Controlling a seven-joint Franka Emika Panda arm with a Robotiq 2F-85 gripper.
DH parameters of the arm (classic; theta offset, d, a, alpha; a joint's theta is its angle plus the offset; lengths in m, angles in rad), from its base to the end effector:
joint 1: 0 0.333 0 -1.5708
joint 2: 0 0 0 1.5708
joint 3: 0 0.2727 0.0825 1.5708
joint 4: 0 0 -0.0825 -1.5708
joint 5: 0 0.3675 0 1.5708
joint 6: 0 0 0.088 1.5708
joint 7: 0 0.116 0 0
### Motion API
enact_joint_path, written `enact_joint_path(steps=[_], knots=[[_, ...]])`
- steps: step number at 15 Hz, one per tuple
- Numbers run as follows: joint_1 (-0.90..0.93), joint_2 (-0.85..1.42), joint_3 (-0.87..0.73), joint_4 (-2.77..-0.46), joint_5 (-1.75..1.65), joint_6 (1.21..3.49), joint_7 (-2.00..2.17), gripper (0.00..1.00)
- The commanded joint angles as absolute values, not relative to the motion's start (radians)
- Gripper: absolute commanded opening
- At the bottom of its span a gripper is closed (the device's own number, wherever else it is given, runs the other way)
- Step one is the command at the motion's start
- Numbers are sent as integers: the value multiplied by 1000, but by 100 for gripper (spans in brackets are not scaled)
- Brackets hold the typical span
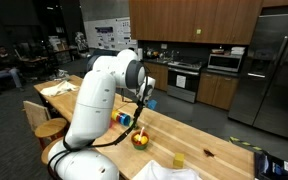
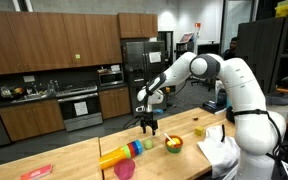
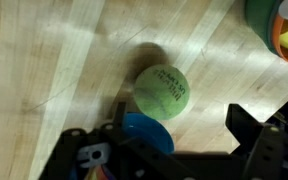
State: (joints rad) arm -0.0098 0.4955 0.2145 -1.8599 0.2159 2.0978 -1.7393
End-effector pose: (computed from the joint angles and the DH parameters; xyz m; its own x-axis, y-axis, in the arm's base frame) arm 0.5646 0.1278 0.2062 -0.1840 0.9386 0.2917 0.9428 0.2525 -0.2175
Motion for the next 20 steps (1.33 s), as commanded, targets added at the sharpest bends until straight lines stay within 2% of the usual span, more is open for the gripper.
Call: enact_joint_path(steps=[1, 7, 20], knots=[[-7, 496, 212, -1858, 217, 2096, -1740, 100], [10, 528, 222, -1845, 217, 2121, -1744, 100], [104, 556, 242, -1969, 209, 2496, -1375, 100]])
